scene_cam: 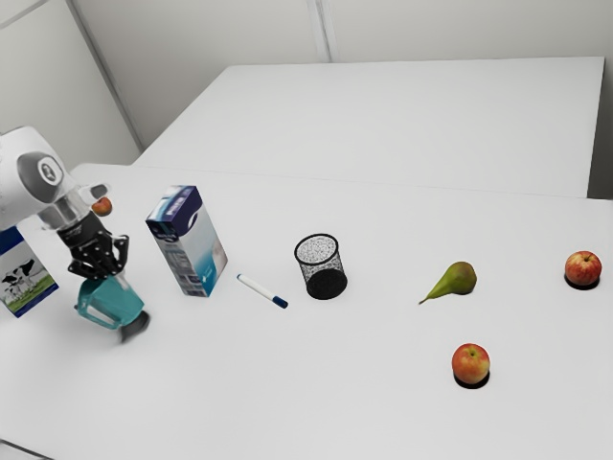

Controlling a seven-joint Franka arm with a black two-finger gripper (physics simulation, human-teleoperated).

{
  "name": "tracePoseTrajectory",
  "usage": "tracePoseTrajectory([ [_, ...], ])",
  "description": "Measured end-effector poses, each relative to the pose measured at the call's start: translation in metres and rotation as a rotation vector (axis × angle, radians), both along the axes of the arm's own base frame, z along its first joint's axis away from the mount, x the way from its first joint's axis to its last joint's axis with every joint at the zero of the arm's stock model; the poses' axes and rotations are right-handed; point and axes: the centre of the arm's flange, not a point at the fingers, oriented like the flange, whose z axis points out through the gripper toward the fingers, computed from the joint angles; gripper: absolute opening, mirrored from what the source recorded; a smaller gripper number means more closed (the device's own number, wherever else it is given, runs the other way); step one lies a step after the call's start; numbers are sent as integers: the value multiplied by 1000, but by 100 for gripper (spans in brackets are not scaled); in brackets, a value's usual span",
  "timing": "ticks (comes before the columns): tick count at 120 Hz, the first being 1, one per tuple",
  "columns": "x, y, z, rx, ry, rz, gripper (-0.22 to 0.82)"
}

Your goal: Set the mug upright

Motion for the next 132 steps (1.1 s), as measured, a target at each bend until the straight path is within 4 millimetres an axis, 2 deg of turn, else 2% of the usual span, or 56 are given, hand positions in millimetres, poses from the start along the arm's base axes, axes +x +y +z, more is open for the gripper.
tracePoseTrajectory([
  [19, -5, -12, 0, 40, 50, 70, -18],
  [47, -8, -10, -3, 109, 116, 176, -18],
  [84, 7, -32, -5, 201, 147, 237, -18],
  [132, 14, -31, -31, 279, 209, 339, -18],
])
